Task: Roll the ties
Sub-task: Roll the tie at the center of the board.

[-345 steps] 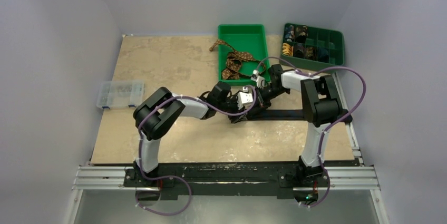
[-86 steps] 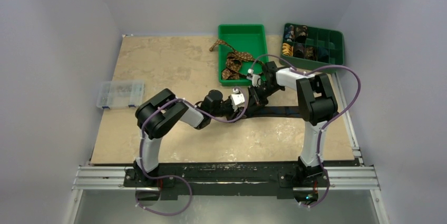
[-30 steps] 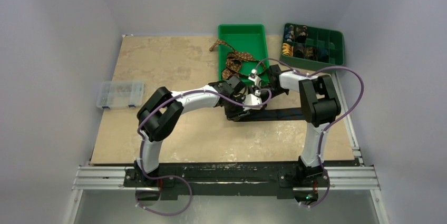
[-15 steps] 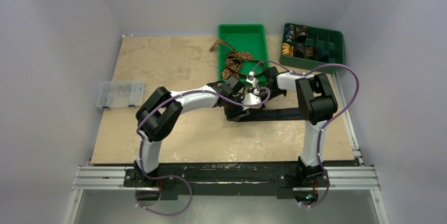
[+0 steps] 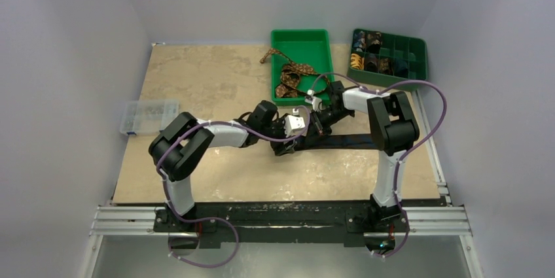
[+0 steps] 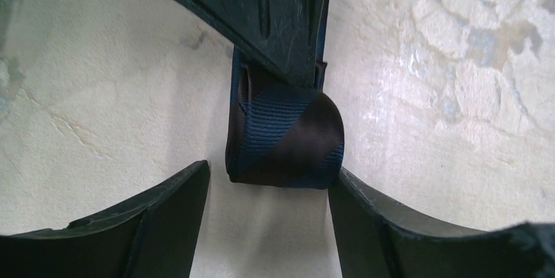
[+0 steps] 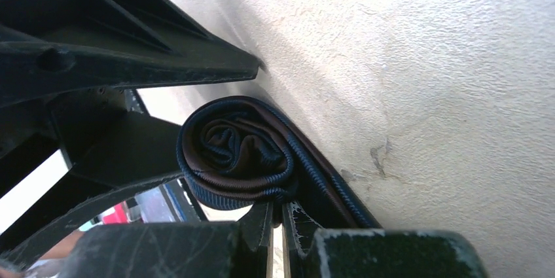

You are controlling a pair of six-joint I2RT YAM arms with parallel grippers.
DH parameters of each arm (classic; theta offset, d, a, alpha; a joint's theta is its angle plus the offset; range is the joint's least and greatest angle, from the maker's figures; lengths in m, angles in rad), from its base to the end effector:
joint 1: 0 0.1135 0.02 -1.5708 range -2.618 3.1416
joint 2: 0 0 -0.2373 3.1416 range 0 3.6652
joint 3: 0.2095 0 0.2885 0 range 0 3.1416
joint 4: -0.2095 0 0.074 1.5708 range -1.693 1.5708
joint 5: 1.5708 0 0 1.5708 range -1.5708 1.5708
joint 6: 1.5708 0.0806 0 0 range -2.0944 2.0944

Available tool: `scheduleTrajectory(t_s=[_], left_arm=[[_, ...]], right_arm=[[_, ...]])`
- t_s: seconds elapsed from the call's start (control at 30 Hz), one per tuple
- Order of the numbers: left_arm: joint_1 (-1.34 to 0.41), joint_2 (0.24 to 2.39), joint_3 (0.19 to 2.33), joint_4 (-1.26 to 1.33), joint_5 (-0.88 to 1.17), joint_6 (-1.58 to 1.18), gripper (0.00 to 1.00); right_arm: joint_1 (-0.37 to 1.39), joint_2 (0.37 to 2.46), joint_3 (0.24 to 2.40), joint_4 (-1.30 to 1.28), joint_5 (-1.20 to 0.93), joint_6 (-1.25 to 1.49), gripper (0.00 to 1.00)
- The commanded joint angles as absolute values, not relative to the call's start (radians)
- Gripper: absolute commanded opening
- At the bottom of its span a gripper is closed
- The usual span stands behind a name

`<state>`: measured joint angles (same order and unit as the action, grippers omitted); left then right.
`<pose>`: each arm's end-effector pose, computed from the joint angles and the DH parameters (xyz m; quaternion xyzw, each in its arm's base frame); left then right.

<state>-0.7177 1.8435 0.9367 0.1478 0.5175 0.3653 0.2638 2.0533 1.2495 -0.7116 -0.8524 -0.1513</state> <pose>0.2823 -0.2994 0.0576 0.5444 0.7090 -0.2984 0.3346 0.3473 0.1567 0.0353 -0.1988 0.8883 0.4140 0.0019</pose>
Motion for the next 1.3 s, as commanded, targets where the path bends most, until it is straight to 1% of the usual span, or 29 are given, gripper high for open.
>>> scheduleTrajectory(t_s=[0.0,0.07,0.13,0.17,0.27,0.3,0.47,0.6,0.63,0.67,0.7,0.73,0.83,0.93,1.03,1.2,1.27], left_arm=[[-0.714,1.846,0.911,0.408,0.583,0.302,0.66],[-0.715,1.855,0.900,0.458,0.593,0.283,0.69],[-0.717,1.855,0.877,0.519,0.610,0.271,0.81],[-0.721,1.854,0.862,0.552,0.612,0.274,0.83],[-0.741,1.862,0.838,0.589,0.598,0.311,0.84],[-0.748,1.871,0.848,0.574,0.577,0.320,0.83],[-0.769,1.893,0.880,0.512,0.533,0.362,0.66],[-0.784,1.886,0.881,0.461,0.516,0.393,0.52],[-0.785,1.881,0.883,0.440,0.508,0.398,0.46],[-0.785,1.874,0.886,0.398,0.502,0.407,0.36],[-0.784,1.870,0.892,0.357,0.498,0.418,0.28],[-0.783,1.863,0.903,0.304,0.488,0.426,0.23],[-0.781,1.845,0.926,0.171,0.472,0.442,0.18],[-0.781,1.843,0.968,0.033,0.452,0.445,0.12],[-0.781,1.853,1.003,-0.086,0.413,0.444,0.09],[-0.781,1.875,1.060,-0.210,0.369,0.438,0.08],[-0.781,1.893,1.089,-0.248,0.361,0.428,0.09]], right_arm=[[0.249,2.115,1.261,-0.713,-0.551,-0.070,0.00],[0.252,2.115,1.262,-0.717,-0.523,-0.070,0.00],[0.256,2.120,1.268,-0.721,-0.501,-0.069,0.00],[0.257,2.124,1.271,-0.726,-0.497,-0.068,0.00],[0.261,2.144,1.288,-0.745,-0.498,-0.068,0.00],[0.264,2.147,1.294,-0.751,-0.498,-0.071,0.00],[0.286,2.151,1.293,-0.769,-0.543,-0.094,0.00],[0.317,2.142,1.261,-0.741,-0.641,-0.088,0.00],[0.326,2.143,1.255,-0.732,-0.665,-0.086,0.00],[0.335,2.143,1.252,-0.723,-0.684,-0.081,0.00],[0.339,2.142,1.254,-0.711,-0.704,-0.075,0.00],[0.340,2.140,1.254,-0.701,-0.742,-0.072,0.00],[0.340,2.119,1.260,-0.681,-0.780,-0.065,0.00],[0.329,2.081,1.266,-0.689,-0.819,-0.070,0.10],[0.294,2.020,1.267,-0.699,-0.858,-0.081,0.26],[0.261,1.944,1.256,-0.751,-0.941,-0.142,0.41],[0.260,1.920,1.233,-0.741,-0.978,-0.136,0.49]])
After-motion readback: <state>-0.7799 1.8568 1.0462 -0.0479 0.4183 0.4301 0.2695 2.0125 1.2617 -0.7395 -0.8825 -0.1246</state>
